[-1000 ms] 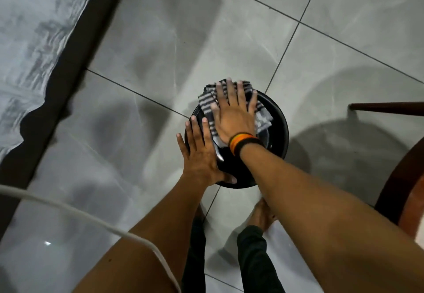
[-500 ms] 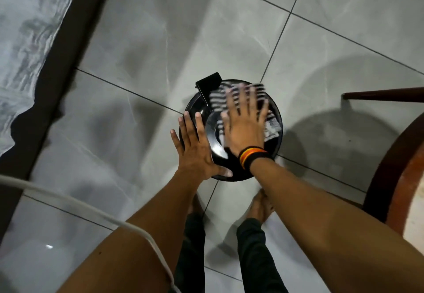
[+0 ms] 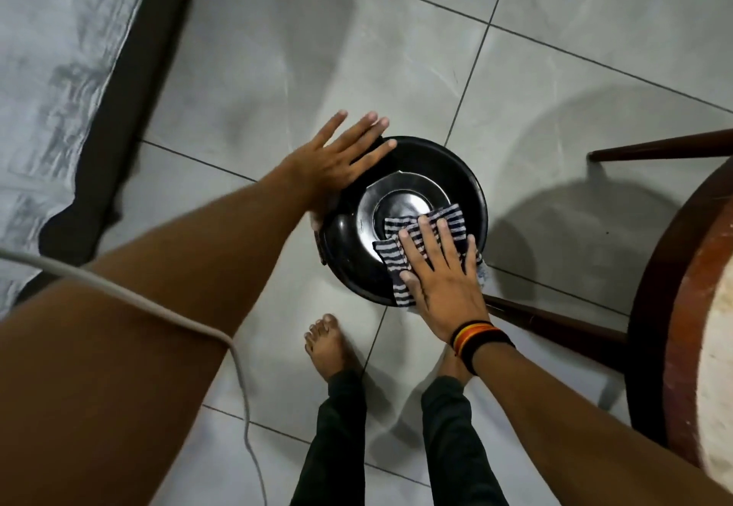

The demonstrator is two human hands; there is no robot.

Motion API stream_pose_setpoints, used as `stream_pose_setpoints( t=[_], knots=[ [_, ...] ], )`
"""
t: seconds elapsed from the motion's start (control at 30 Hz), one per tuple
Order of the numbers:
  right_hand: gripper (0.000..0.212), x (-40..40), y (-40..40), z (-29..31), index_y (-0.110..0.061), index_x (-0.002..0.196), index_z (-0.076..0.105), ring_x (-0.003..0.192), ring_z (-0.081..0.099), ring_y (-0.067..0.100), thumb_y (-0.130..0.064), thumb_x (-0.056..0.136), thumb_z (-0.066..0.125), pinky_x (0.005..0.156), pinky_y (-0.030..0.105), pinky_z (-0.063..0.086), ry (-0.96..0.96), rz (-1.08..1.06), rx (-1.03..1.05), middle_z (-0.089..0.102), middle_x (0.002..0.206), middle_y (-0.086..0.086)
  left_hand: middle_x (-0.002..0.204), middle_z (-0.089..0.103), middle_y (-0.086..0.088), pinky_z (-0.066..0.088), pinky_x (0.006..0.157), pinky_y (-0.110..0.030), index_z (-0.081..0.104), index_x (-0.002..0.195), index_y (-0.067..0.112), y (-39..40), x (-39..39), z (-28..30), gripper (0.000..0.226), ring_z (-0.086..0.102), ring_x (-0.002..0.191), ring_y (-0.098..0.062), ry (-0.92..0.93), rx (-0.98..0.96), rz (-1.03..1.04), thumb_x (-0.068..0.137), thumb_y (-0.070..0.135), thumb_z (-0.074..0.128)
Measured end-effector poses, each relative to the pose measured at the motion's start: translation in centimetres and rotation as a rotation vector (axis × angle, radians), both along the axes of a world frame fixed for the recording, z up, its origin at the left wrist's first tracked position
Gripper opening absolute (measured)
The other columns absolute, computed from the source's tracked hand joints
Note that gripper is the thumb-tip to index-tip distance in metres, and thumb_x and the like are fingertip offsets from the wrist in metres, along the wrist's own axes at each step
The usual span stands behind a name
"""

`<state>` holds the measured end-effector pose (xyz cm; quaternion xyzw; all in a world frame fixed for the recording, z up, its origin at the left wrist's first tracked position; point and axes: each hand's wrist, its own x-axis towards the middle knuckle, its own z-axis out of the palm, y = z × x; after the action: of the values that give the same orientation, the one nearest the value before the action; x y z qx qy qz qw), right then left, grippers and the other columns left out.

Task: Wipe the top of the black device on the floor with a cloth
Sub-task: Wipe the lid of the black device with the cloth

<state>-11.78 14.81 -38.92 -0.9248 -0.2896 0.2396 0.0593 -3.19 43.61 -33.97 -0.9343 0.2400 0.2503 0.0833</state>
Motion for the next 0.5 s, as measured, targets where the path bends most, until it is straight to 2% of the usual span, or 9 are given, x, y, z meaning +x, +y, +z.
stream_pose_setpoints(
  t=[0.1, 0.2, 0.27, 0.33, 0.4, 0.5],
  knots=[
    [0.060, 1.2, 0.1, -0.2, -0.034, 0.161, 0.002, 0.158, -0.007, 0.027, -0.045, 0.107, 0.024, 0.123, 0.067, 0.004, -0.004, -0.055, 0.015, -0.002, 0.172, 0.002, 0.172, -0.010, -0.024, -0.001, 0.129, -0.052, -0.014, 0.163, 0.007, -0.9, 1.6, -0.5, 0.186, -0.006, 0.161, -0.038, 0.094, 0.023, -0.032, 0.026, 0.063, 0.098],
    [0.059, 2.6, 2.0, -0.3, -0.032, 0.161, 0.005, 0.158, -0.005, 0.027, -0.044, 0.106, 0.024, 0.123, 0.067, 0.001, -0.061, -0.224, -0.005, -0.001, 0.172, 0.003, 0.170, 0.008, -0.030, 0.015, 0.128, -0.053, 0.002, 0.164, 0.003, -1.5, -0.3, -1.4, 0.184, 0.010, 0.158, -0.047, 0.059, -0.039, 0.058, 0.019, 0.066, 0.096],
    [0.060, 3.5, 4.7, -0.3, -0.030, 0.161, 0.007, 0.158, -0.003, 0.030, -0.044, 0.106, 0.025, 0.122, 0.069, 0.001, -0.097, -0.281, -0.004, 0.002, 0.172, 0.005, 0.168, 0.014, -0.031, 0.022, 0.127, -0.056, 0.000, 0.165, 0.007, -1.8, -2.2, -1.5, 0.183, 0.017, 0.156, -0.048, 0.062, -0.053, 0.152, 0.022, 0.074, 0.092],
    [0.060, 3.5, 7.6, -0.6, -0.028, 0.161, 0.007, 0.158, -0.001, 0.033, -0.044, 0.106, 0.025, 0.121, 0.069, 0.002, -0.122, -0.238, -0.005, 0.003, 0.172, 0.007, 0.168, 0.009, -0.029, 0.017, 0.128, -0.056, -0.008, 0.165, 0.015, -2.2, -3.8, -1.5, 0.178, 0.012, 0.156, -0.048, 0.074, -0.053, 0.260, 0.030, 0.078, 0.090],
    [0.063, 2.3, 9.1, -0.7, -0.026, 0.161, 0.007, 0.158, 0.002, 0.034, -0.044, 0.105, 0.030, 0.122, 0.069, 0.004, -0.123, -0.108, 0.015, 0.005, 0.171, 0.009, 0.170, -0.003, -0.028, 0.008, 0.129, -0.057, -0.014, 0.164, 0.021, -2.2, -5.0, -1.7, 0.172, 0.001, 0.158, -0.047, 0.085, -0.080, 0.344, 0.038, 0.077, 0.089],
    [0.078, -1.2, 6.2, -0.9, -0.029, 0.161, 0.007, 0.158, 0.006, 0.034, -0.038, 0.099, 0.052, 0.123, 0.067, 0.005, -0.100, 0.129, -0.007, 0.007, 0.171, 0.011, 0.170, -0.011, -0.030, -0.002, 0.127, -0.056, -0.013, 0.164, 0.021, -2.1, -5.6, -2.5, 0.169, -0.007, 0.159, -0.047, 0.037, -0.116, 0.395, 0.042, 0.074, 0.091]
  ],
)
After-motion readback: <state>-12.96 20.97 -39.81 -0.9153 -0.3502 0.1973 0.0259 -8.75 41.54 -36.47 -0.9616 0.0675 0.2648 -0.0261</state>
